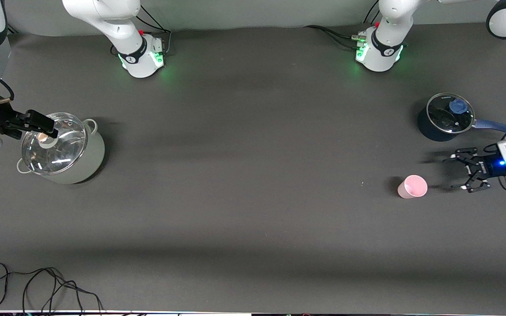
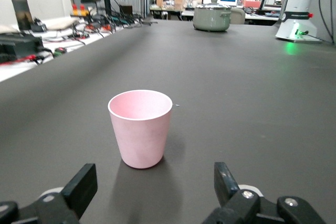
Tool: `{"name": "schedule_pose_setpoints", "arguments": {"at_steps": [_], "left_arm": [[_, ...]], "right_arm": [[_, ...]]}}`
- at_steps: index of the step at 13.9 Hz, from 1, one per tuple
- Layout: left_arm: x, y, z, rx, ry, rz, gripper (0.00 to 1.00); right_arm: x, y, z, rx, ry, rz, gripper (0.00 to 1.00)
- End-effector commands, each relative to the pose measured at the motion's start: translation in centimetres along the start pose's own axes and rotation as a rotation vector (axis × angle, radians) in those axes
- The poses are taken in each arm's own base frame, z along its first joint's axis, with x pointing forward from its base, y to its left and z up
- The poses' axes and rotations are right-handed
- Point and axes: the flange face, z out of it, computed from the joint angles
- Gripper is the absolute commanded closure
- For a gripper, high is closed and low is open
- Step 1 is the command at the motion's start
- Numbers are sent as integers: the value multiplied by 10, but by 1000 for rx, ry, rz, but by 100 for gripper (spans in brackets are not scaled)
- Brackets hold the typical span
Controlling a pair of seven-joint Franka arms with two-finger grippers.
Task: Transfer pink cup from left to right arm
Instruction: 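Close the left gripper around the pink cup's side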
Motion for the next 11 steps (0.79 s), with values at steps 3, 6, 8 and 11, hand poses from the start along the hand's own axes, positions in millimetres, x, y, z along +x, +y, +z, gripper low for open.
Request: {"name": "schedule_pose_setpoints", "arguments": {"at_steps": [3, 6, 8, 11], "left_arm": [[-11, -10, 49, 73, 10, 68, 1], [-12, -18, 74, 81, -8, 65, 1], [-16, -17, 82, 83, -24, 55, 1], [-17, -15, 87, 77, -26, 56, 1]], "right_arm": [[1, 1, -3, 6, 11, 4, 0], [1, 1, -3, 6, 11, 4, 0], [1, 1, -3, 6, 11, 4, 0], [1, 0, -3, 6, 11, 3, 0]]}}
